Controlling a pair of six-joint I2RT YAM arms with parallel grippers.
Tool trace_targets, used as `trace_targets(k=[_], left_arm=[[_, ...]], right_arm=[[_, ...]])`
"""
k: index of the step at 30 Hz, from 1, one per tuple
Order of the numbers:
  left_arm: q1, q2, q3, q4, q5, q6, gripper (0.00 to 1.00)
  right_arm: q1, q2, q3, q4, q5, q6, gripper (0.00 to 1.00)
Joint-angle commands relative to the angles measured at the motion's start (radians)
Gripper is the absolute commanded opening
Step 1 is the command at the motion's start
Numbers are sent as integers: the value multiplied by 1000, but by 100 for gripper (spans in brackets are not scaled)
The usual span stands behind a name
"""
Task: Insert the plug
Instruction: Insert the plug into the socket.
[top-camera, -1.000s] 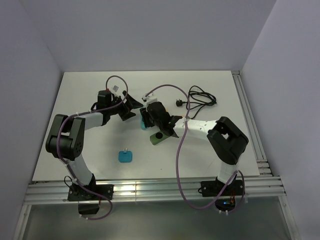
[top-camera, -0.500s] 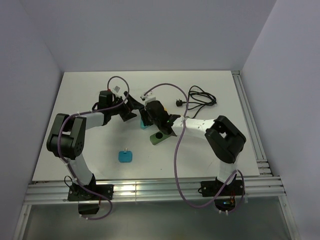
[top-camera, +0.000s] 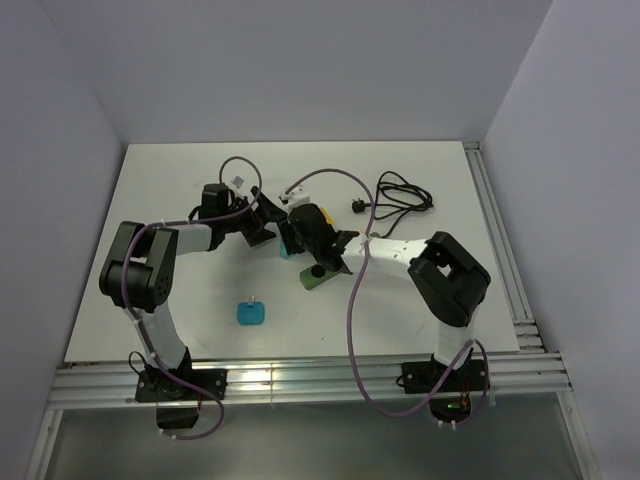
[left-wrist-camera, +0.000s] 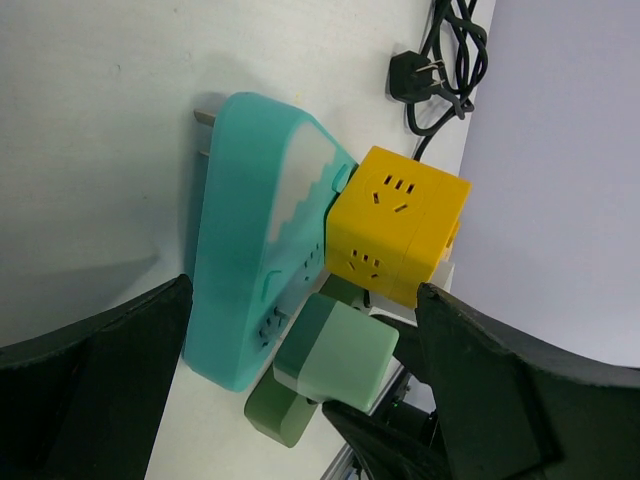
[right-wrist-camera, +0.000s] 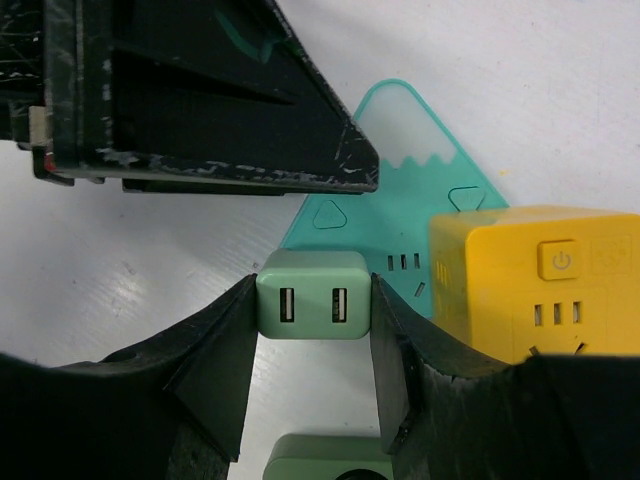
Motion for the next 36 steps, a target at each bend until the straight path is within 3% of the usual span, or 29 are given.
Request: trace_targets(k=[1,24,30,34,36], left_arm=[[-12,9,35,49,22,-19,100],[-38,107,38,162,58,-103,97],[-49,120,-10,288,61,-183,87],[-50,127,-30,337,65,-212,63],[-52,126,-39,354,62,-223,59]], right_arm=[[25,7,11,-8,46,-7,15],[21,82,77,-124,45,41,12],[21,85,77,-144,90,70,10],[27,84,74,-152,109,85,9],[29,84,69,-154,117,93,9]])
